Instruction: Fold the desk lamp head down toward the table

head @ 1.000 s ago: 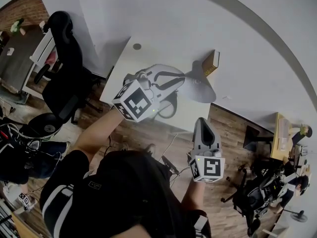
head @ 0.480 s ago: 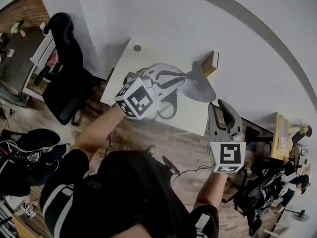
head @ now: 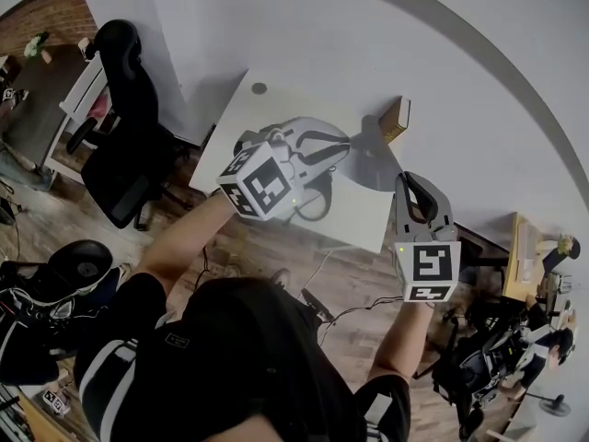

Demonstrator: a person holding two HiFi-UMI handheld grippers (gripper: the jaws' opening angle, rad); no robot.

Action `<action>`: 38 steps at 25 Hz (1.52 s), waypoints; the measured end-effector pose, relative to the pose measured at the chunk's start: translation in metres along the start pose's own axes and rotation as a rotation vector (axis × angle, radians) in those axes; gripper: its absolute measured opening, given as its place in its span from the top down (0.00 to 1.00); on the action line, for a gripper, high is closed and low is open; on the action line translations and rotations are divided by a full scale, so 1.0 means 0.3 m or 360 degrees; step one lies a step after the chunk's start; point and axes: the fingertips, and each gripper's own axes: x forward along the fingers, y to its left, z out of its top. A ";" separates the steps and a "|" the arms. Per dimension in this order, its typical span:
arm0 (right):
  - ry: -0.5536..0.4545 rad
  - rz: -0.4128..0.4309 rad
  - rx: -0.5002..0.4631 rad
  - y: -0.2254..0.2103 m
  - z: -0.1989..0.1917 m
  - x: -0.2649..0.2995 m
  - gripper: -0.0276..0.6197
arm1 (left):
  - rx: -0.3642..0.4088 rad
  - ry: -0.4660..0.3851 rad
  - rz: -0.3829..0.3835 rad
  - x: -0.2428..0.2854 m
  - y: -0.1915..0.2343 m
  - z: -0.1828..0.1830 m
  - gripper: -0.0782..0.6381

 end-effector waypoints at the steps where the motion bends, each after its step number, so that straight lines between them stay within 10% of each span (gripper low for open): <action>1: 0.0001 0.0008 -0.0004 0.002 -0.001 -0.001 0.92 | 0.0004 0.0005 0.0000 0.000 -0.002 0.001 0.82; 38: 0.0133 0.0294 -0.0056 0.255 -0.209 -0.010 0.84 | 0.0159 0.0314 -0.0304 -0.058 -0.228 -0.212 0.82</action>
